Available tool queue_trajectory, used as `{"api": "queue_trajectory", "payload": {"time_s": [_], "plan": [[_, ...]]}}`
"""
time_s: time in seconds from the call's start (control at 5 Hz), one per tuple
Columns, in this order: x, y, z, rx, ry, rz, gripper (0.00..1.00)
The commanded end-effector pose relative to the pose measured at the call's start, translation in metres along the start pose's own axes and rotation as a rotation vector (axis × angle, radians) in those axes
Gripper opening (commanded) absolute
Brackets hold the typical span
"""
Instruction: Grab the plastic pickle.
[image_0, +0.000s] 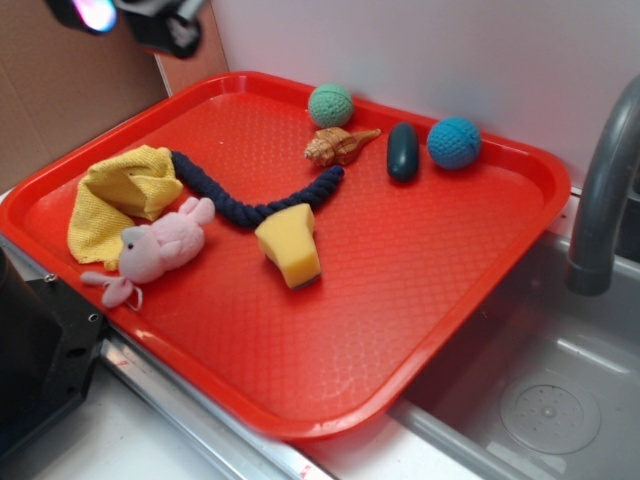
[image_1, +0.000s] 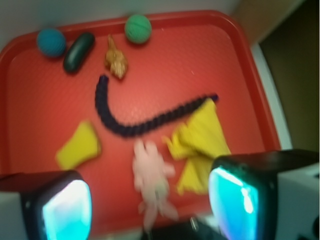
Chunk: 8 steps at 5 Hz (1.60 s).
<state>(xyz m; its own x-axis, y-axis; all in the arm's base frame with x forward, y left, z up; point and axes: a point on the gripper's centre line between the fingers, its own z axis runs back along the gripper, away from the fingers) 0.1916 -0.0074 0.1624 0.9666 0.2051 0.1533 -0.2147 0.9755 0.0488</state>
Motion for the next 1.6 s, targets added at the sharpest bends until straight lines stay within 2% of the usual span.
{"api": "queue_trajectory", "payload": {"time_s": [0.0,0.2,0.8,1.2,1.4], "plan": [[0.053,-0.023,-0.031,-0.019,0.004,-0.239,1.00],[0.062,-0.026,-0.055,-0.022,-0.007,-0.283,1.00],[0.062,-0.026,-0.055,-0.022,-0.007,-0.283,1.00],[0.086,-0.064,-0.080,-0.034,-0.079,-0.256,1.00],[0.097,-0.073,-0.097,-0.021,-0.080,-0.243,1.00]]}}
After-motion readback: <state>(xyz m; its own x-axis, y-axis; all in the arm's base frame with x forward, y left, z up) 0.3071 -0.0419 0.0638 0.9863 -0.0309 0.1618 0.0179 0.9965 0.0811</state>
